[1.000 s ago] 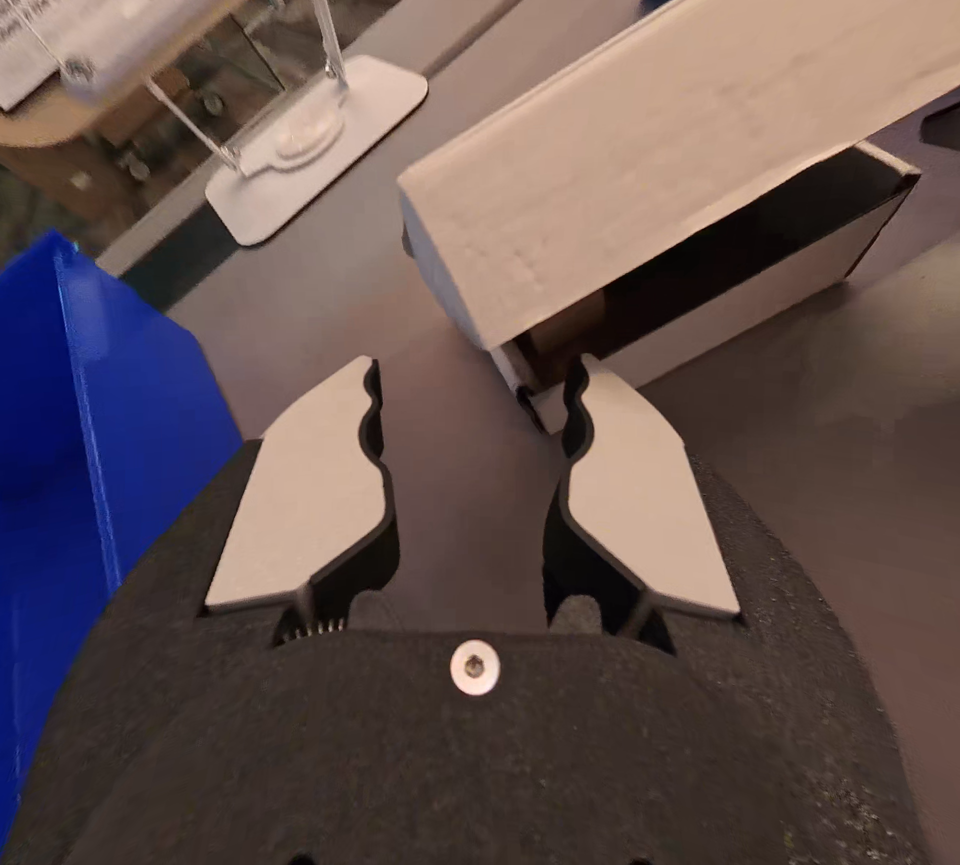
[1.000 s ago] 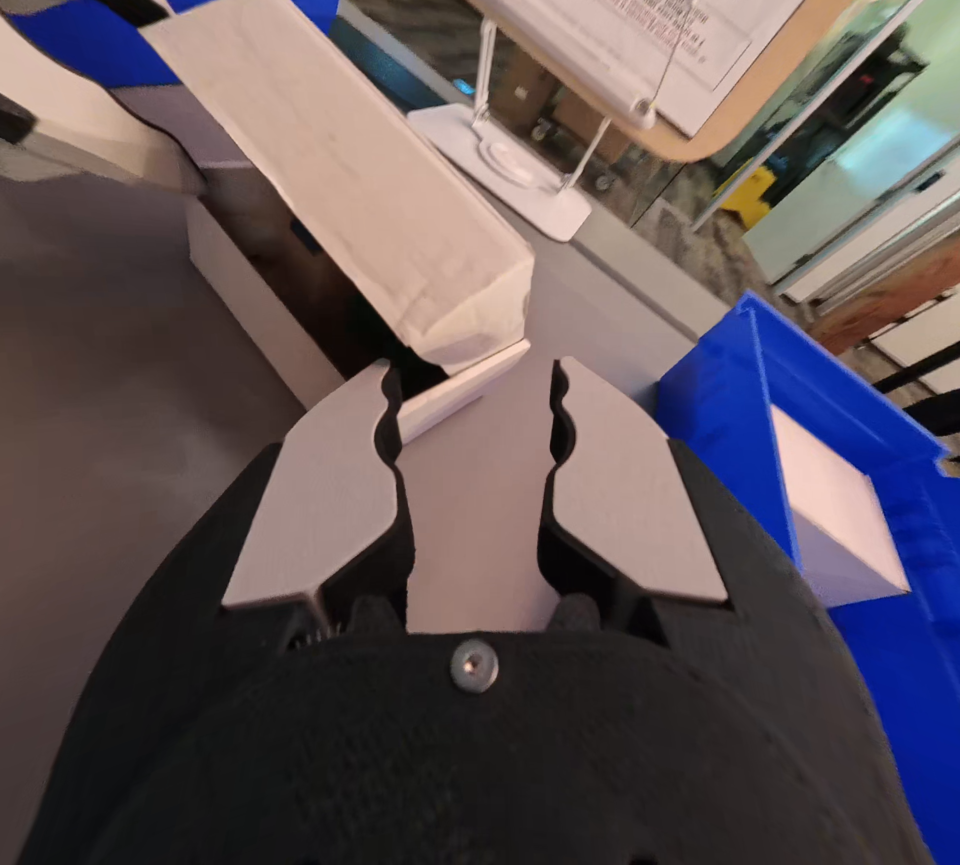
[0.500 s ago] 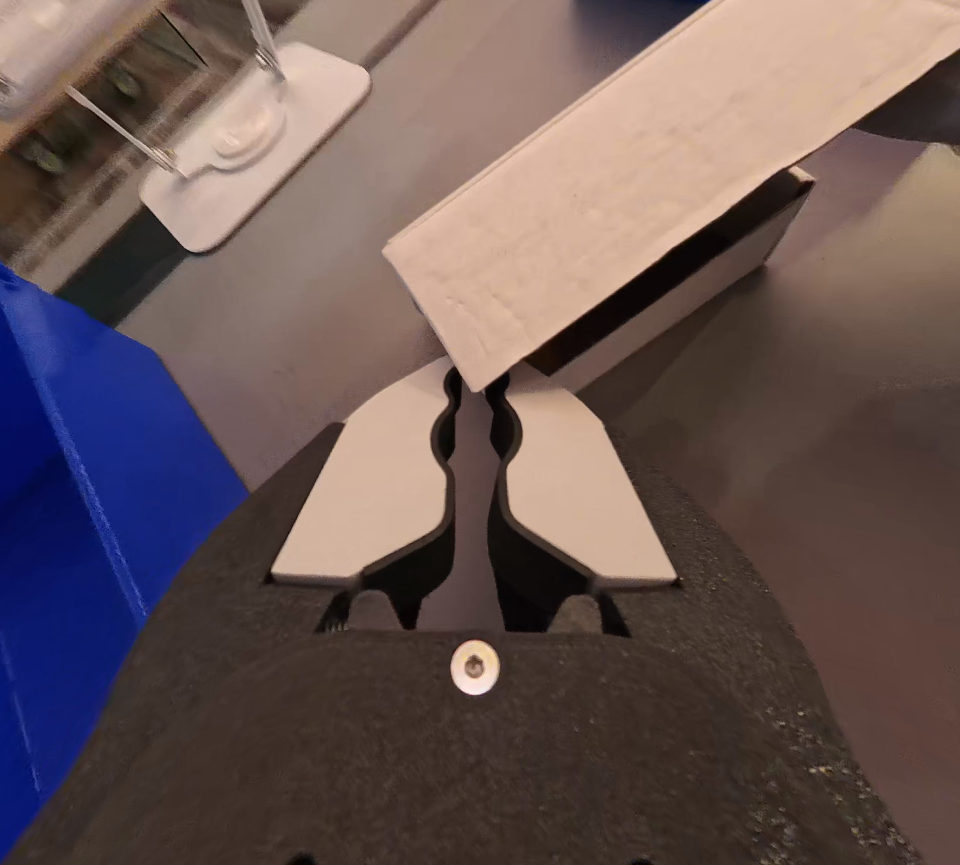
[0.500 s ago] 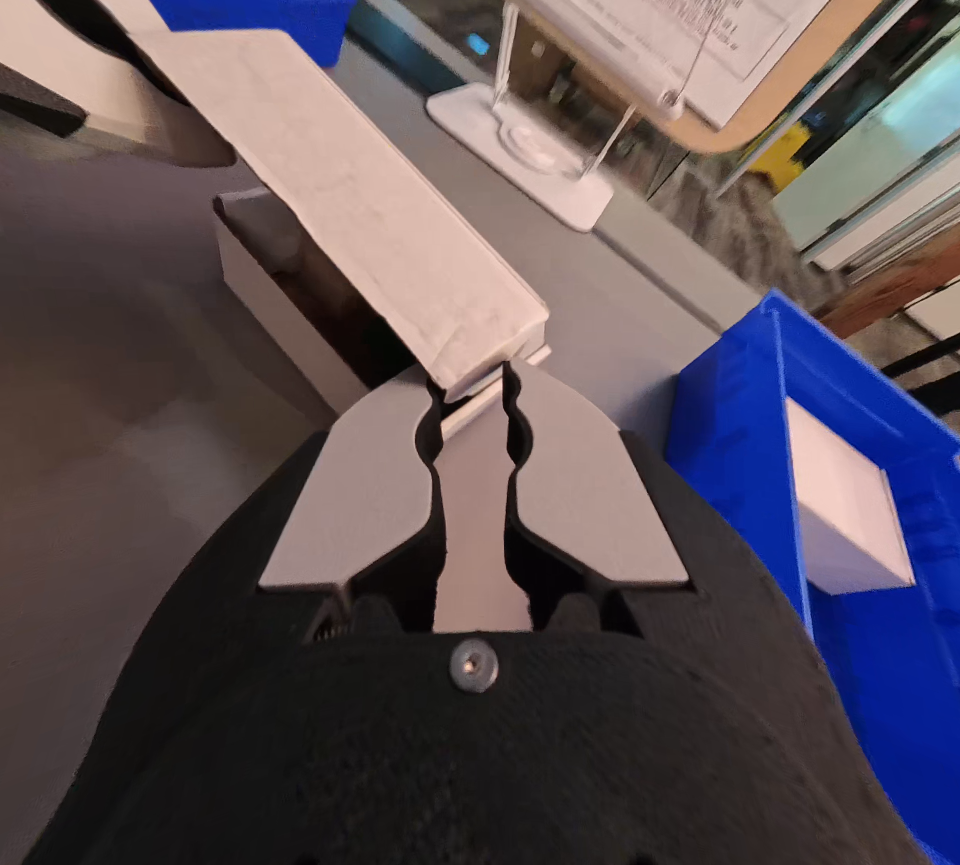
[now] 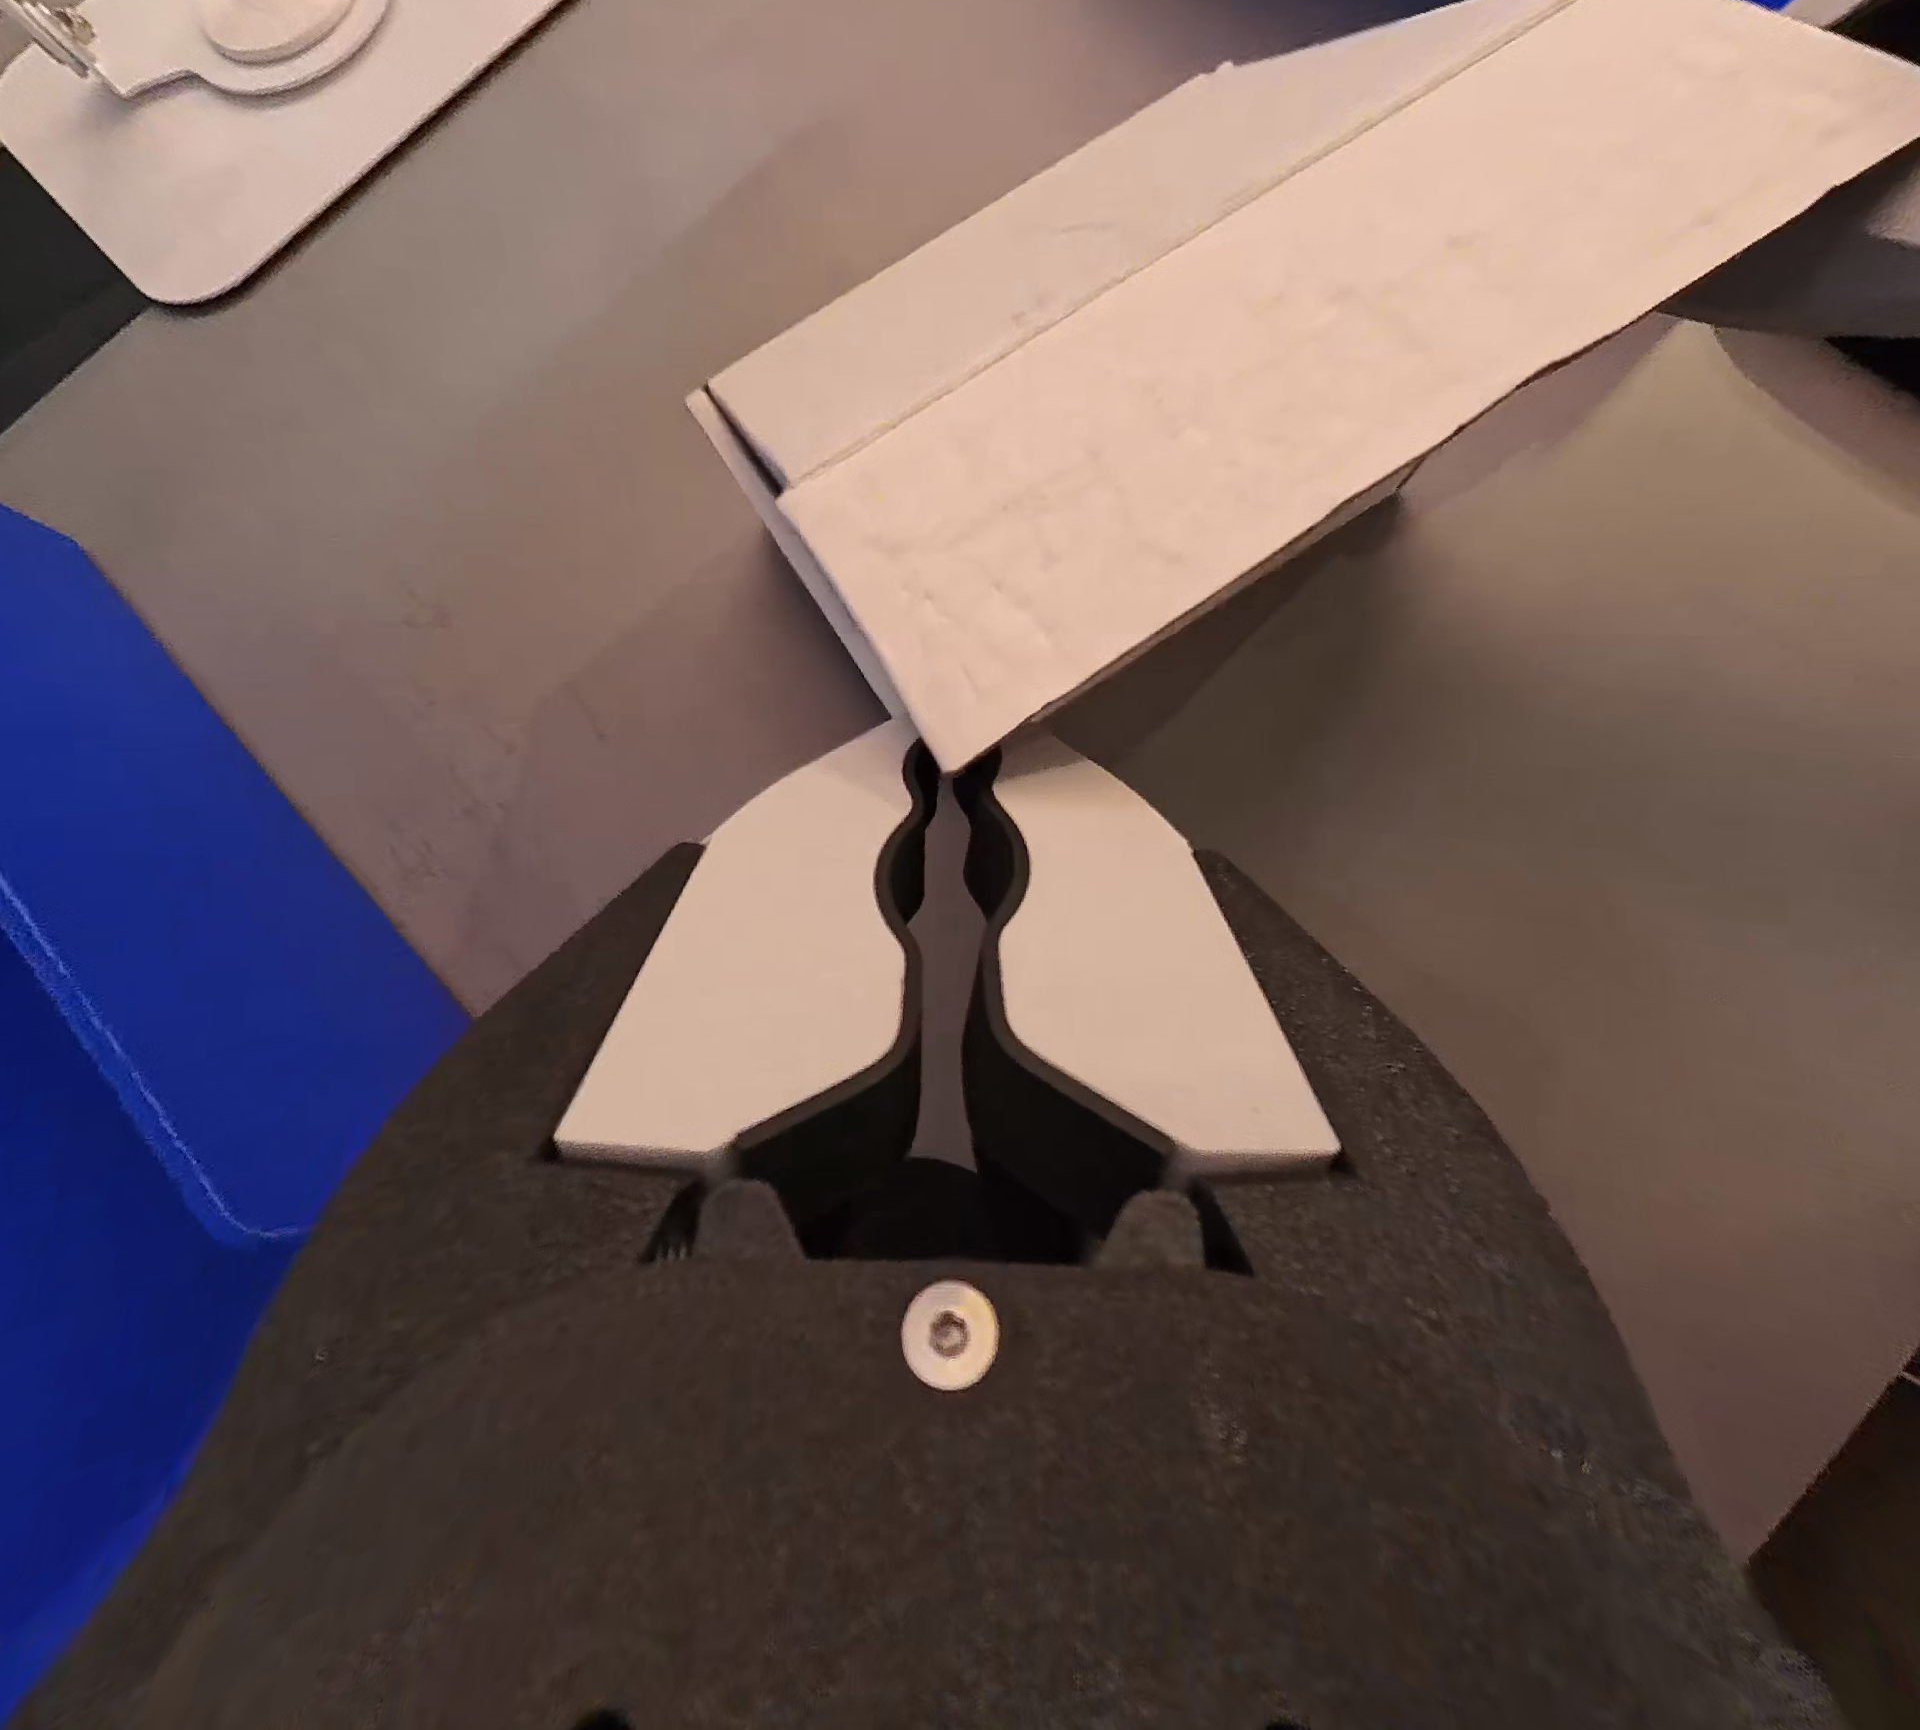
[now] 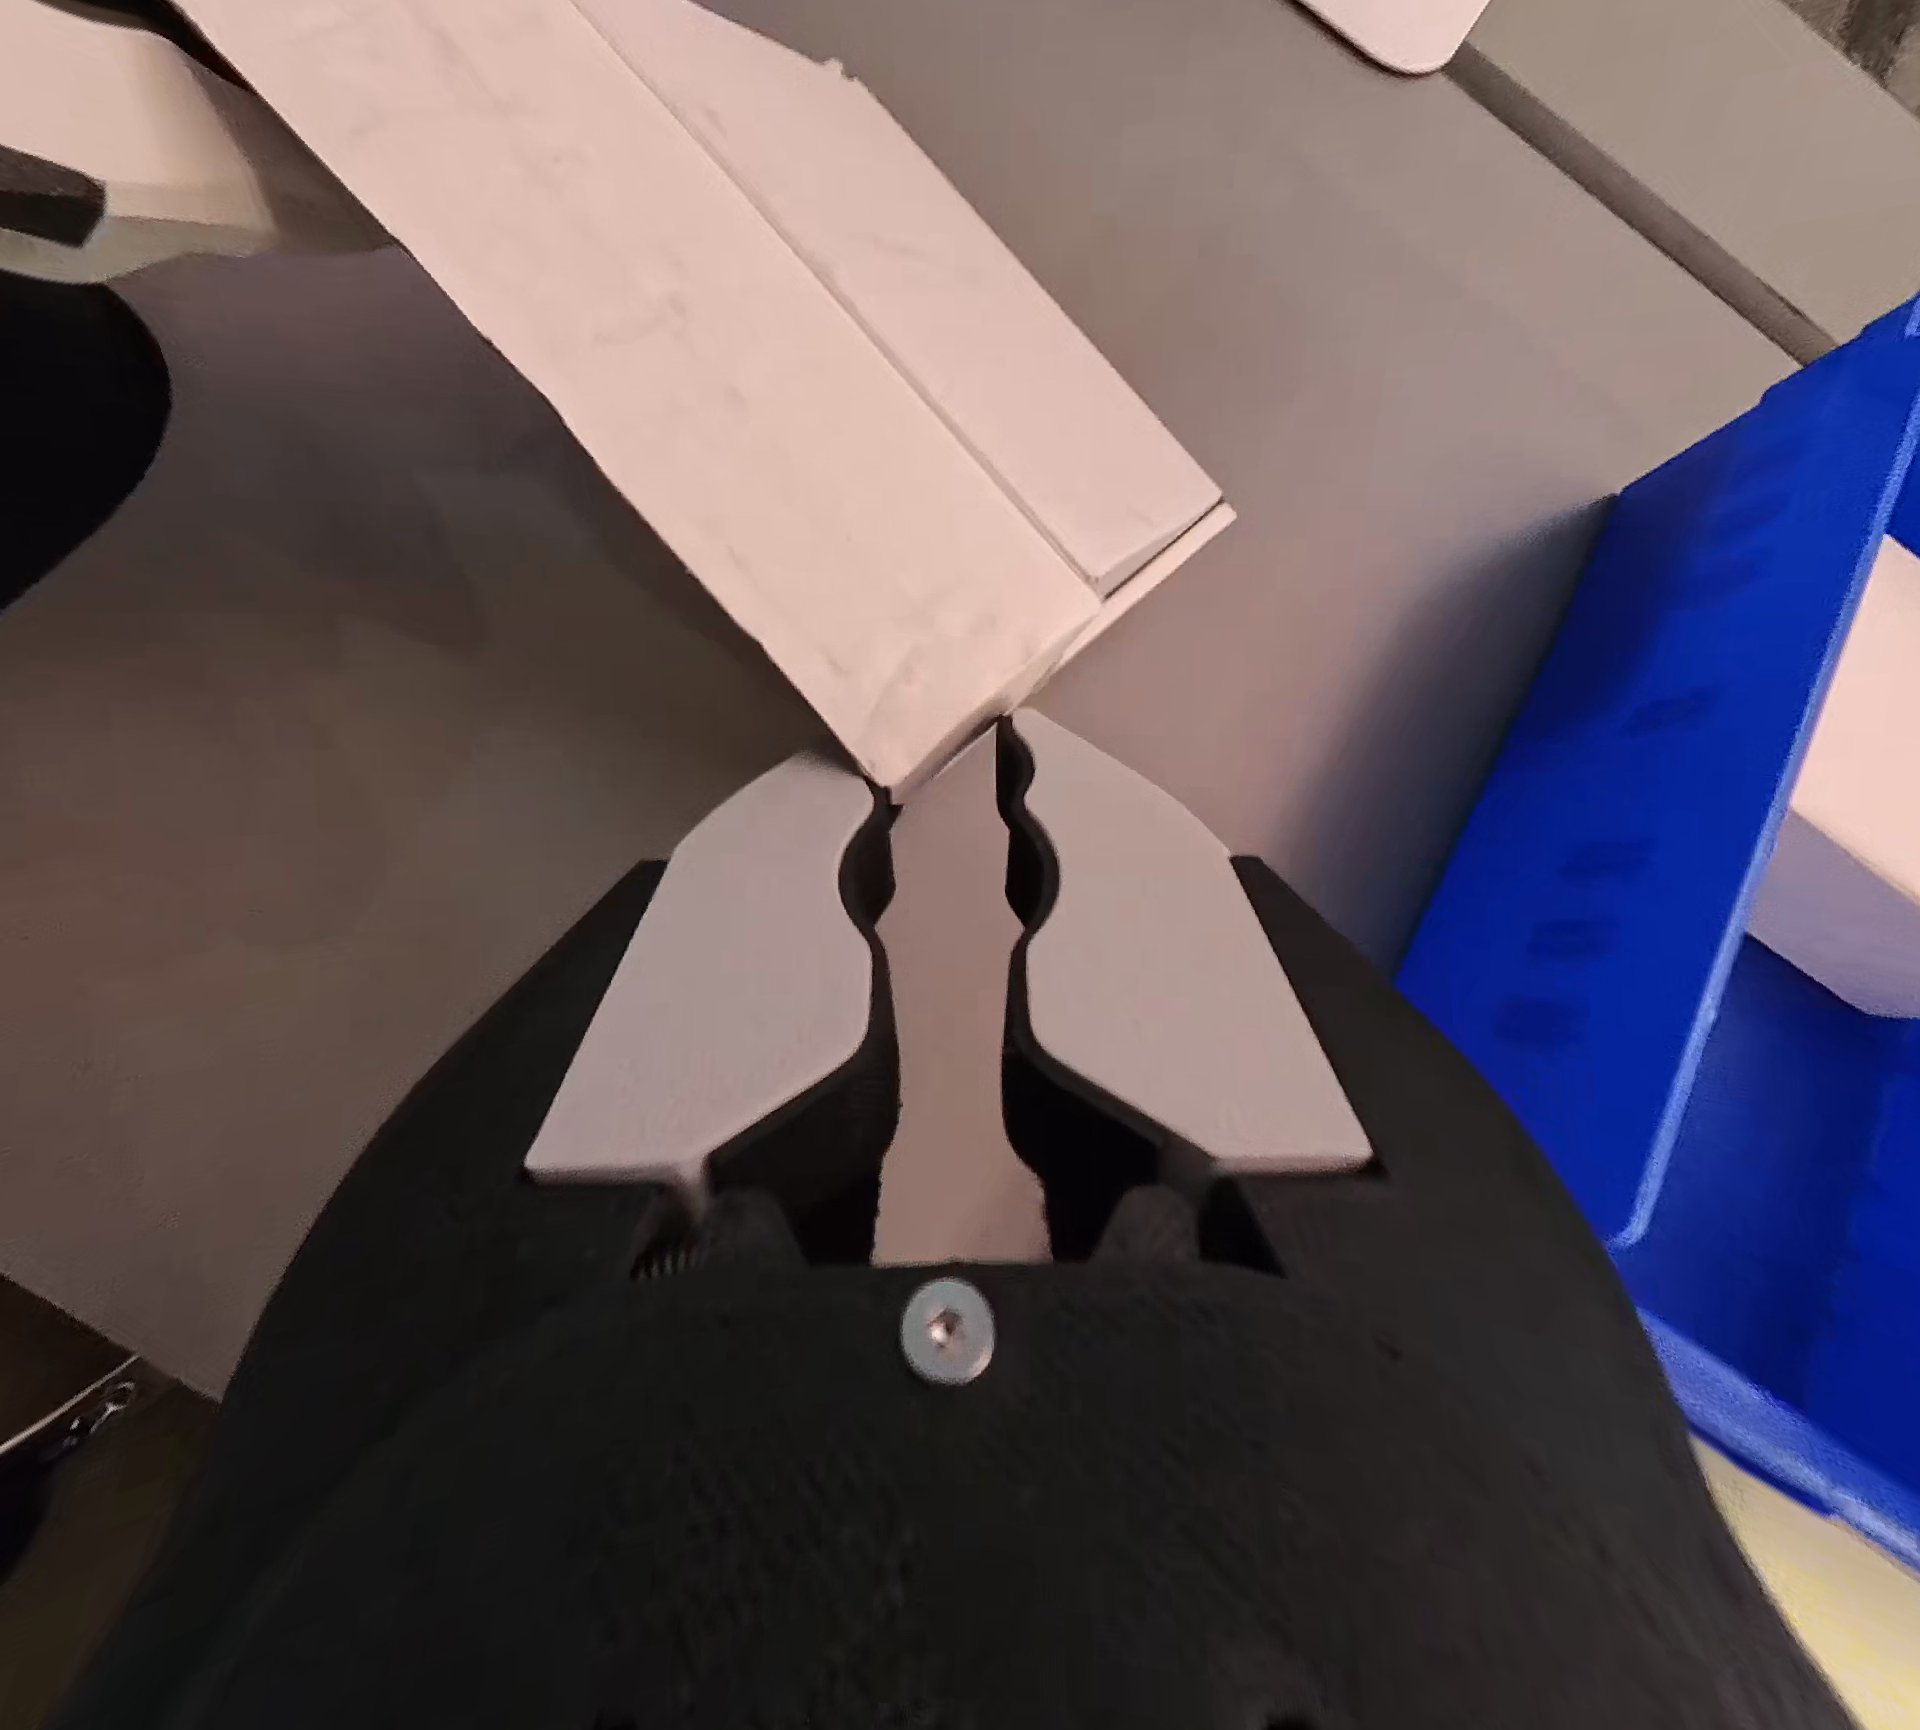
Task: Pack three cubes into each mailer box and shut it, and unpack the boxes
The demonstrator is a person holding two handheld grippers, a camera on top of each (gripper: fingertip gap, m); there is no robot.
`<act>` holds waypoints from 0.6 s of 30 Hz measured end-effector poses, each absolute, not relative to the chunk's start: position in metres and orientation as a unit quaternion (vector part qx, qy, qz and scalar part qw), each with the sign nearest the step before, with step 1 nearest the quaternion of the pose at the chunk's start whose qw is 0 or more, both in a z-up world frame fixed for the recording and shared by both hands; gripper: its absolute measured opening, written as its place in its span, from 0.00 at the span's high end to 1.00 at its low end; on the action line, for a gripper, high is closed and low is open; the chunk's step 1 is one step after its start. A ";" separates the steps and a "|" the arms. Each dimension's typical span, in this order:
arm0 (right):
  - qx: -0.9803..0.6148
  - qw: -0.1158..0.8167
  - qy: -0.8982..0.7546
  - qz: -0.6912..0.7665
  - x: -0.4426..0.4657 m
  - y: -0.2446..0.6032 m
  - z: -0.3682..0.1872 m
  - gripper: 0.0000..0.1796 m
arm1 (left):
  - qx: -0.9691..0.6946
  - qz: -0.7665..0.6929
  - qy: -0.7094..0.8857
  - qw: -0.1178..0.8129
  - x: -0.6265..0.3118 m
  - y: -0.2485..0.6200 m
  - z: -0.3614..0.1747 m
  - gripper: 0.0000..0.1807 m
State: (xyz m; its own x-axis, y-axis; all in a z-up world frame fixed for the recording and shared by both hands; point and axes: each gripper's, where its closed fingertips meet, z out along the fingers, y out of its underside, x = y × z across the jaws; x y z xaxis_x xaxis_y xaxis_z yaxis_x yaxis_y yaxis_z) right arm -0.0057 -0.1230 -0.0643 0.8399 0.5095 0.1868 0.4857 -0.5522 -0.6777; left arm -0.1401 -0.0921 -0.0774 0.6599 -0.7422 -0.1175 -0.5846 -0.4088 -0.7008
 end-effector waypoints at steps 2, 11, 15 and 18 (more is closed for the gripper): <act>-0.890 0.359 -0.280 0.012 -0.006 -0.129 -0.071 0.91 | -0.841 -0.105 0.394 0.356 -0.141 -0.098 -0.083 0.99; -0.916 0.301 -0.263 0.039 -0.006 -0.144 -0.088 0.92 | -0.860 -0.093 0.398 0.305 -0.141 -0.121 -0.106 0.99; -0.916 0.296 -0.267 0.044 -0.005 -0.143 -0.097 0.92 | -0.857 -0.072 0.407 0.309 -0.139 -0.117 -0.115 0.99; -0.906 0.299 -0.292 0.059 -0.011 -0.146 -0.102 0.87 | -0.852 -0.055 0.411 0.320 -0.139 -0.113 -0.121 0.99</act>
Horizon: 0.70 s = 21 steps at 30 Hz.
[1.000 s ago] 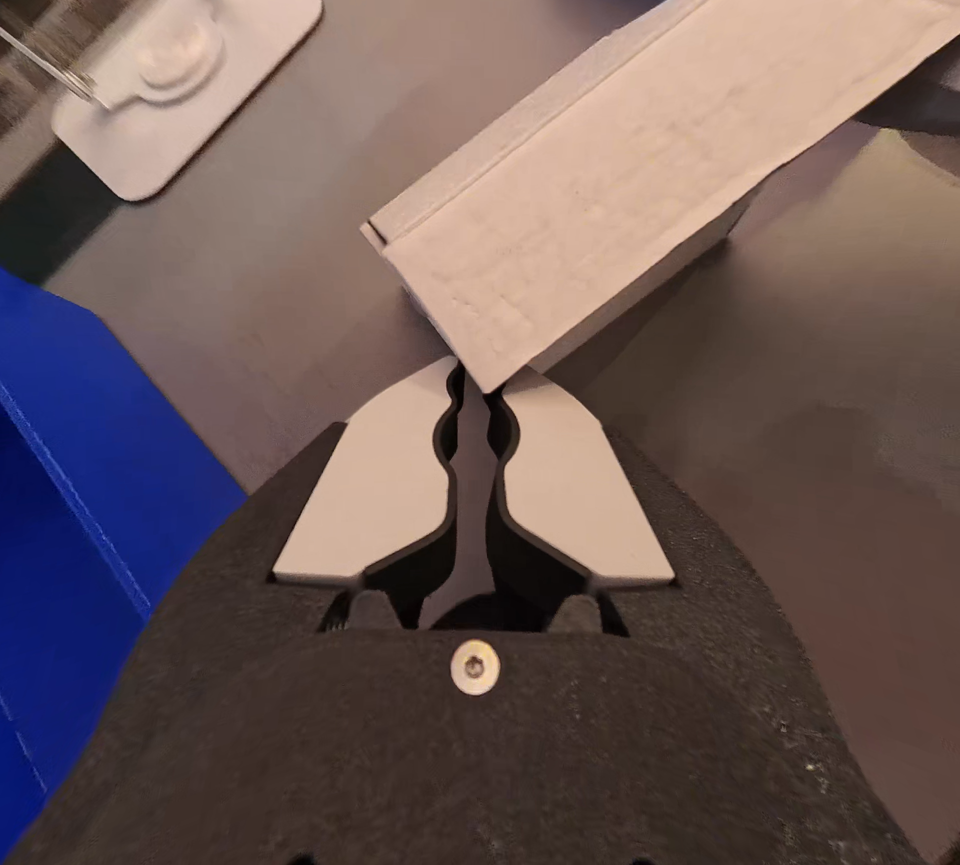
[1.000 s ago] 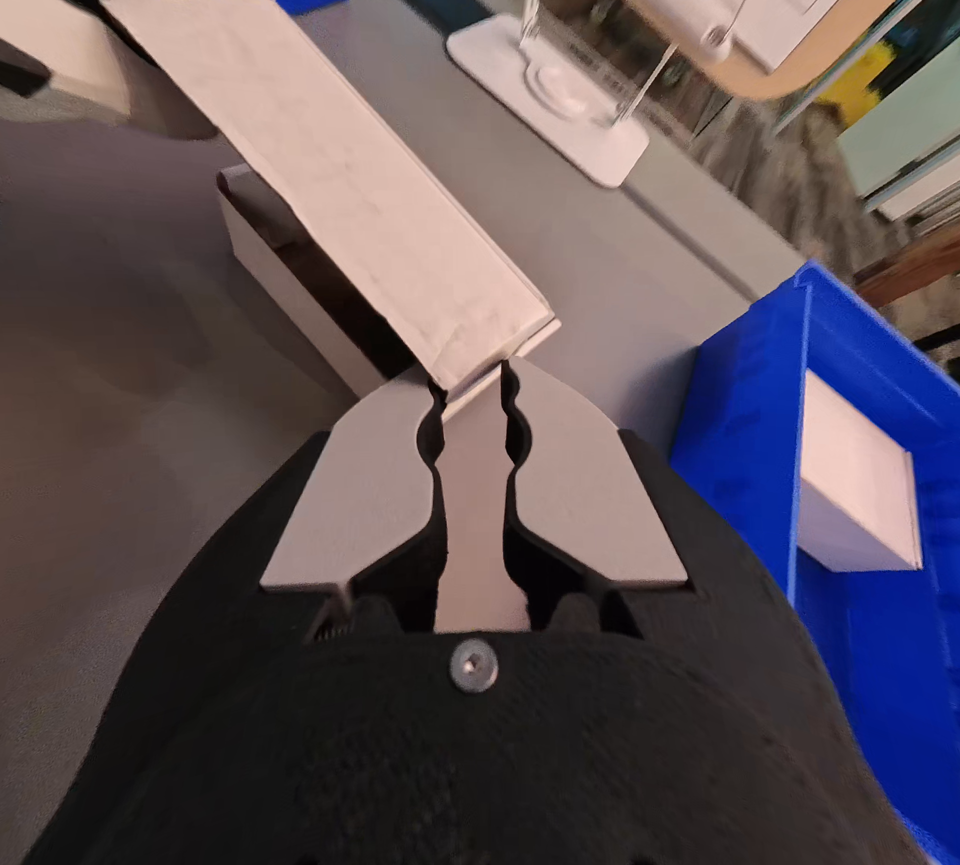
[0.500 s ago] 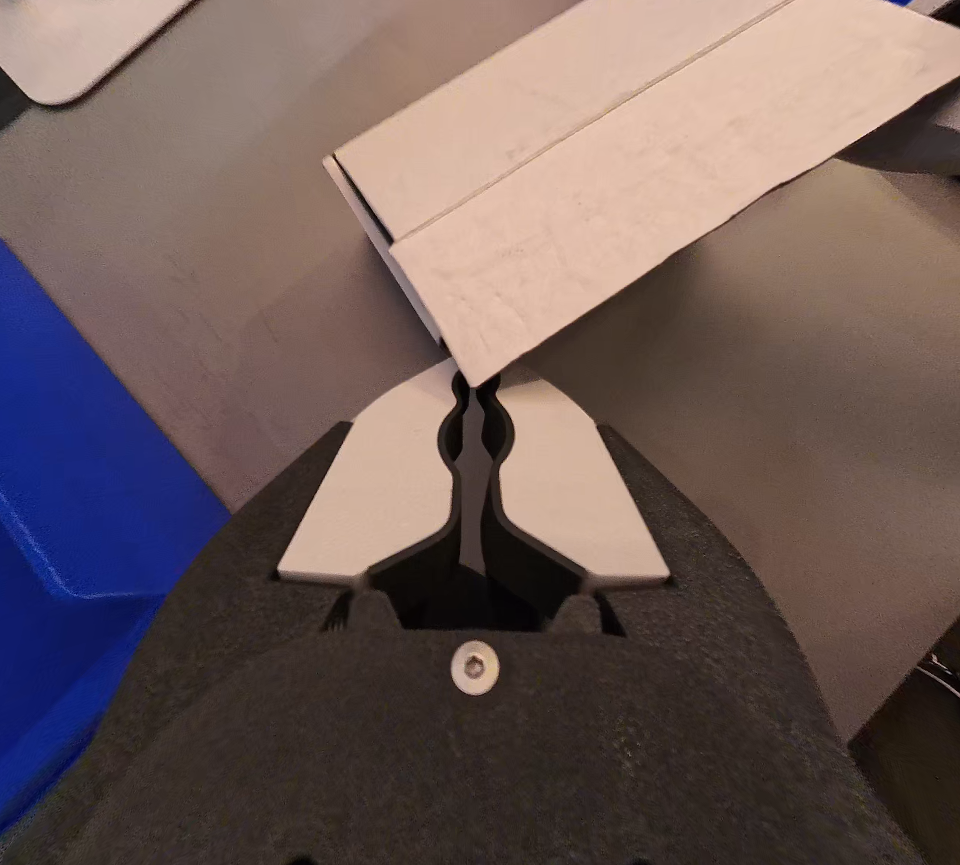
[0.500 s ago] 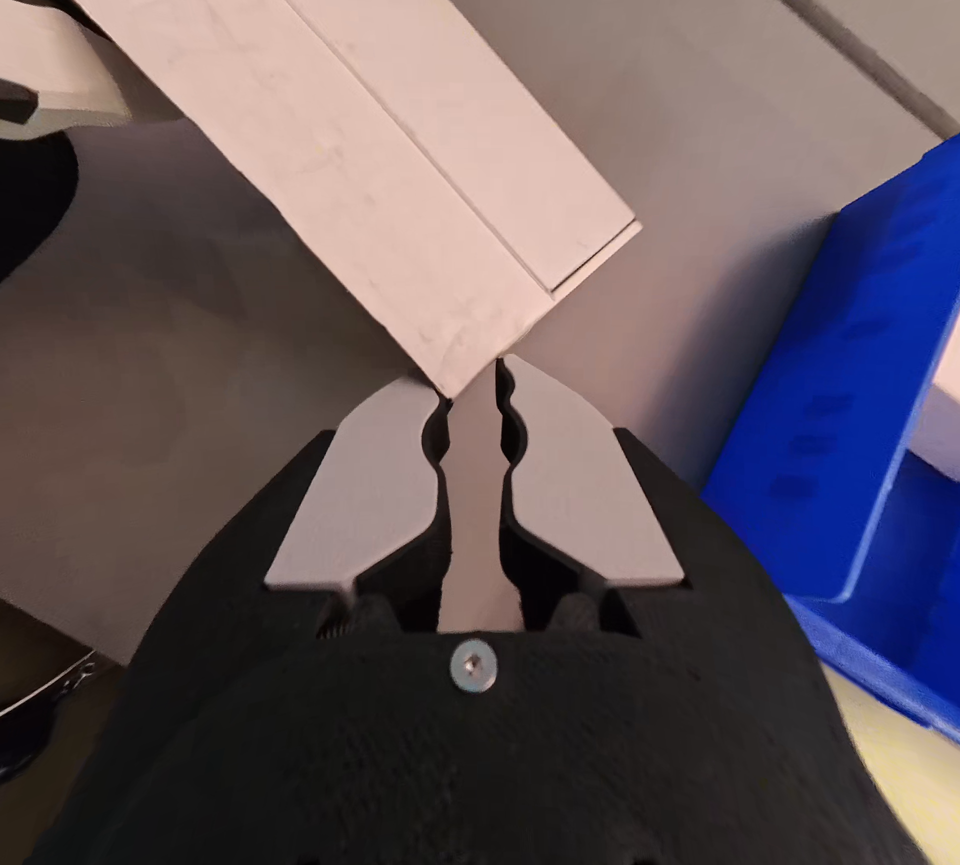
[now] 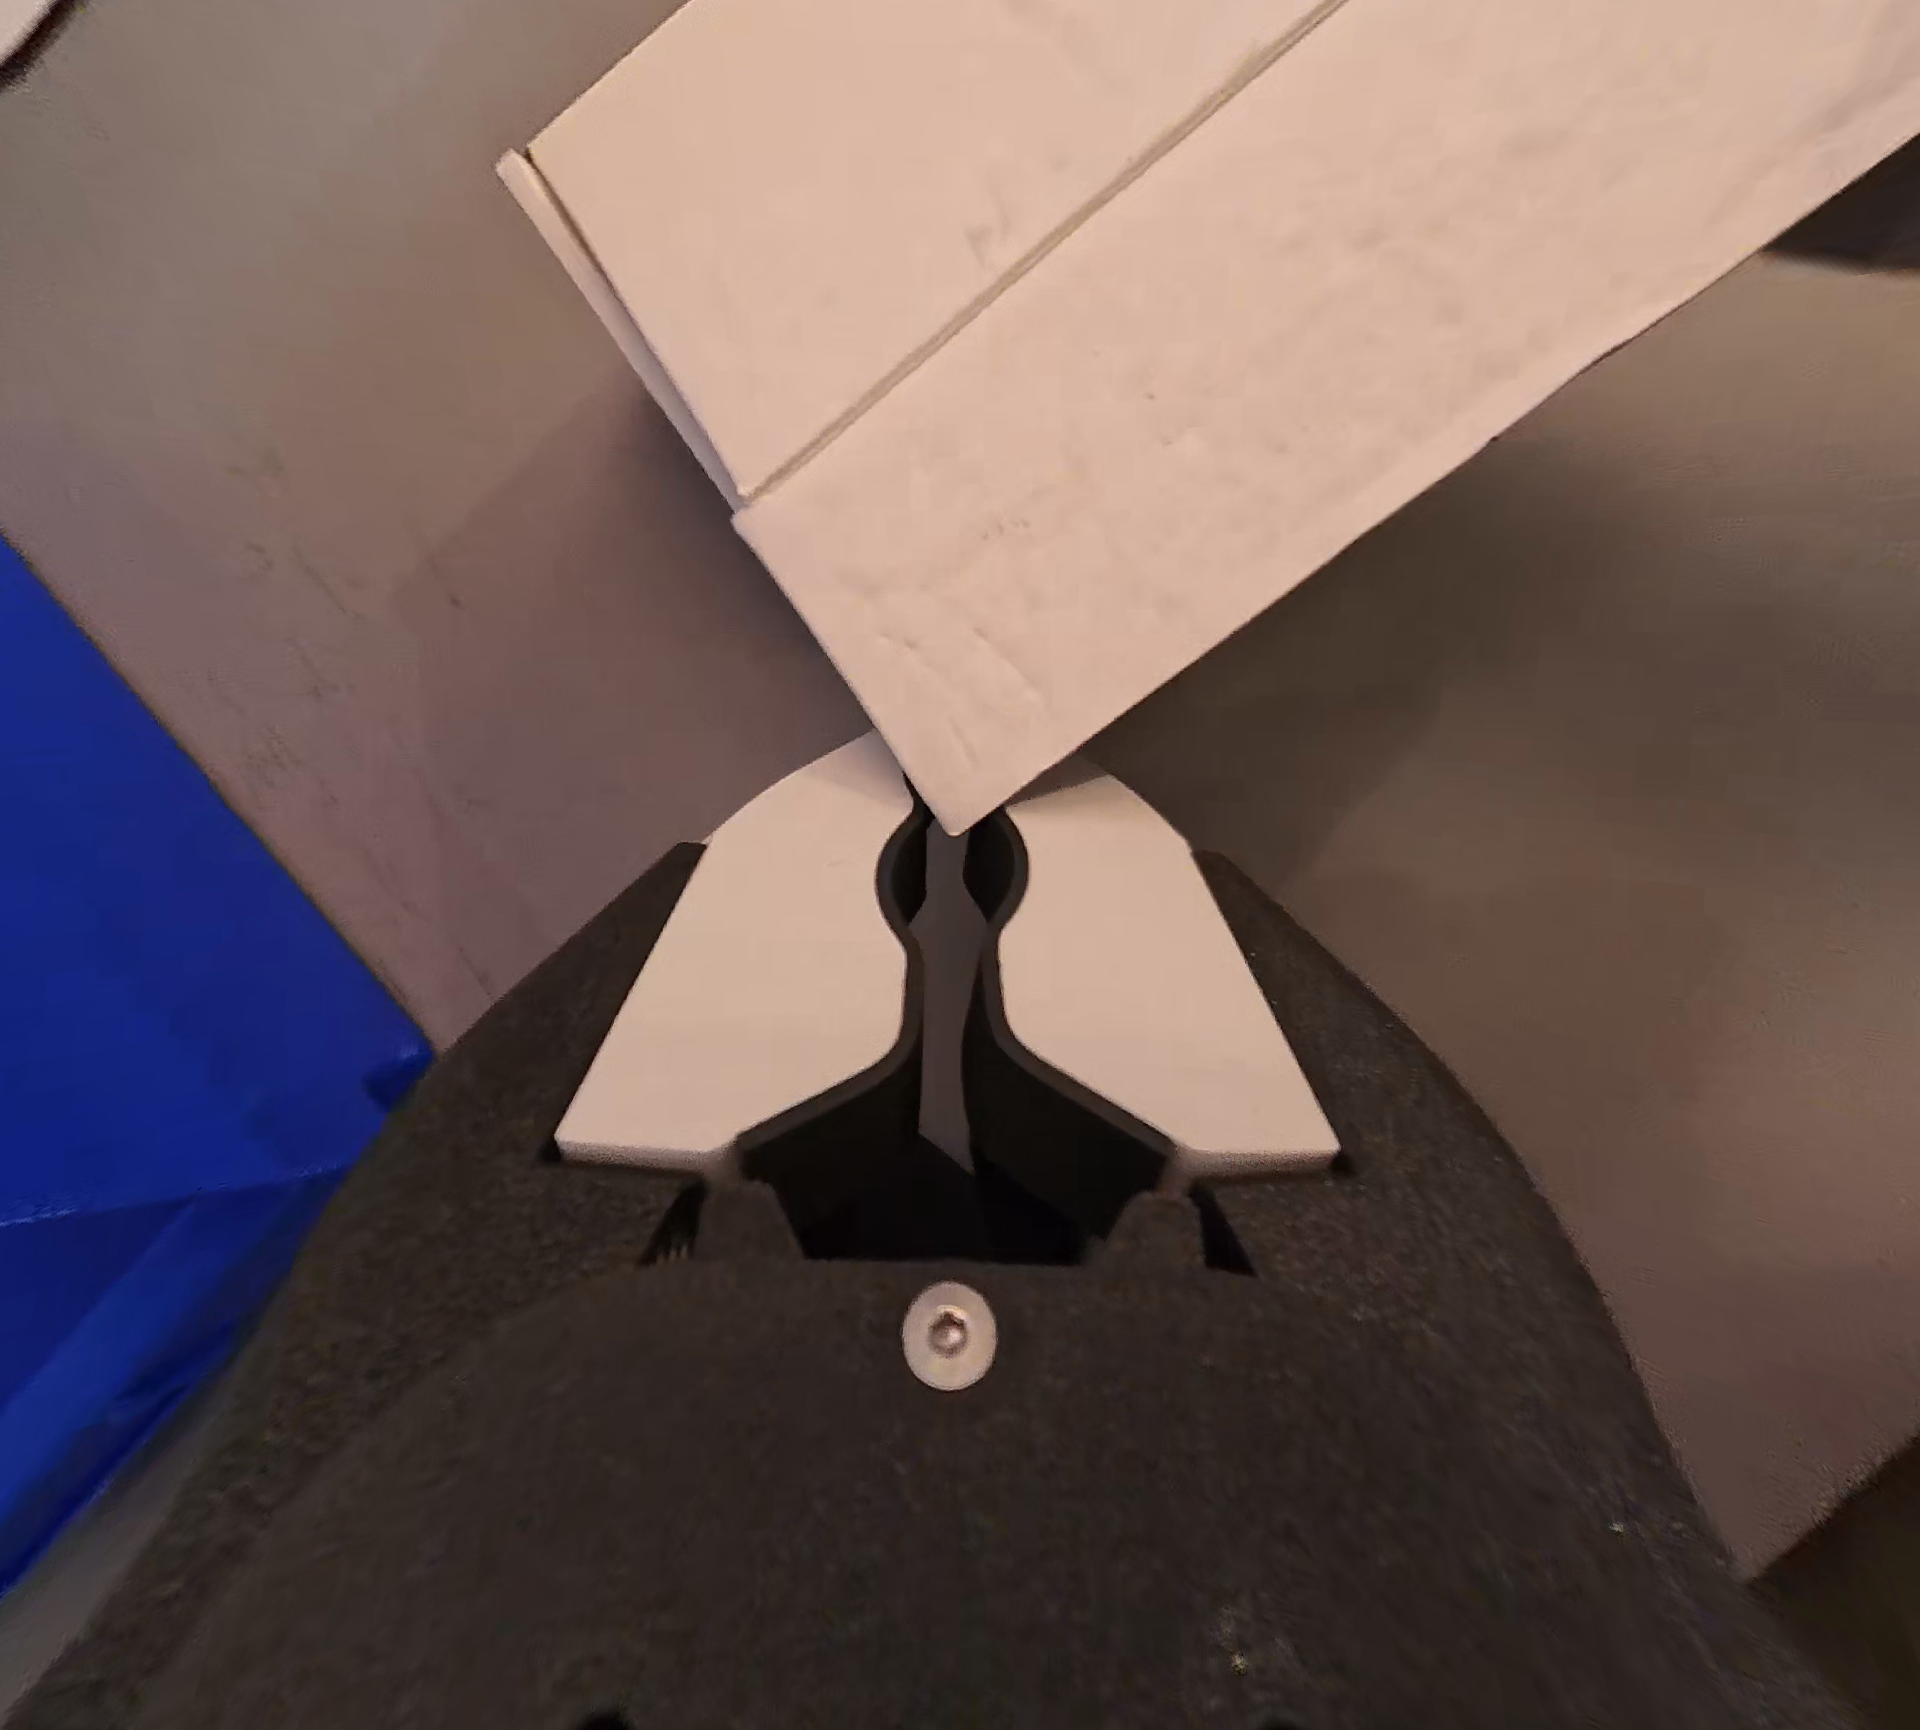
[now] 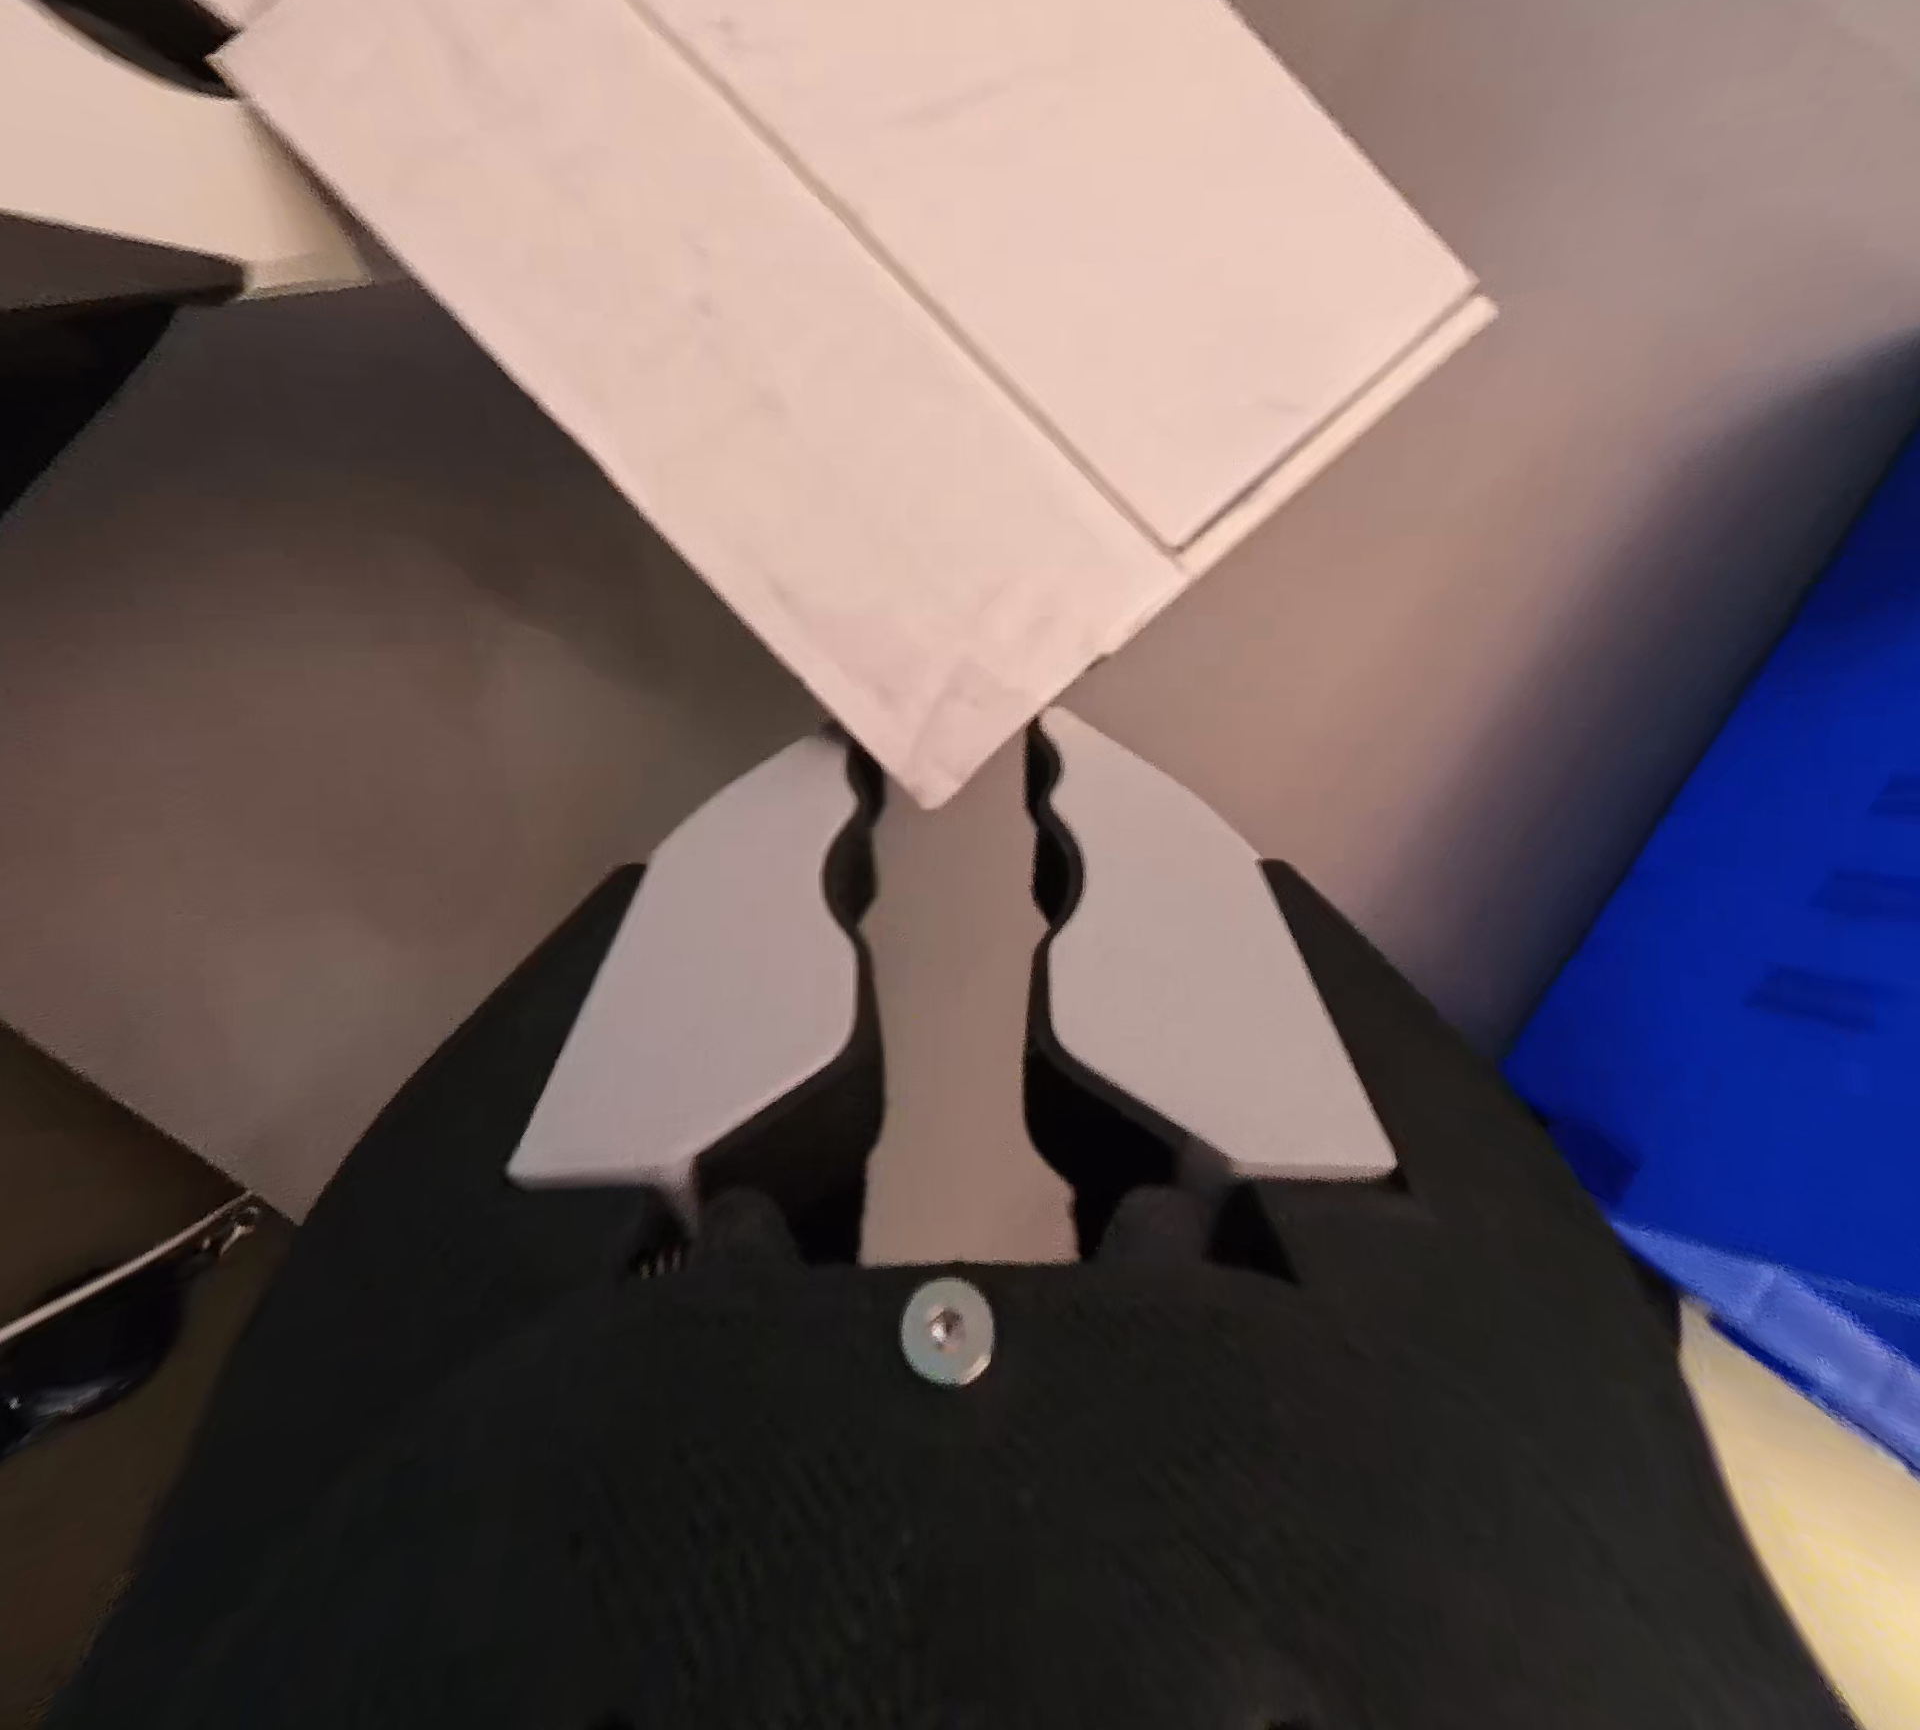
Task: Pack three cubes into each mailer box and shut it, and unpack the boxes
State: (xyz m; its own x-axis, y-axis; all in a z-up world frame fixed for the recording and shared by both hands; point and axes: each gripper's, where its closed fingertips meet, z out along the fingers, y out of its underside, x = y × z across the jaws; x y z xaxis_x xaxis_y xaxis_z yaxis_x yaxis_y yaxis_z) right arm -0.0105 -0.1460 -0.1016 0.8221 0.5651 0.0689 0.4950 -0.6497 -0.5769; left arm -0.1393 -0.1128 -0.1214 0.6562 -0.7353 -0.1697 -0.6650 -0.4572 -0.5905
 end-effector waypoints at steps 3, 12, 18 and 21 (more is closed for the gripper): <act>-0.891 0.301 -0.335 0.059 -0.014 -0.150 -0.105 0.81 | -0.847 -0.052 0.413 0.331 -0.138 -0.110 -0.122 0.99; -0.872 0.359 -0.324 0.079 -0.012 -0.146 -0.093 0.66 | -0.838 -0.086 0.415 0.345 -0.133 -0.109 -0.119 0.92; -0.861 0.367 -0.296 0.189 -0.021 -0.148 -0.088 0.61 | -0.835 -0.210 0.405 0.309 -0.120 -0.121 -0.118 0.71; -0.853 0.378 -0.275 0.233 -0.022 -0.146 -0.083 0.59 | -0.829 -0.256 0.396 0.301 -0.116 -0.124 -0.113 0.67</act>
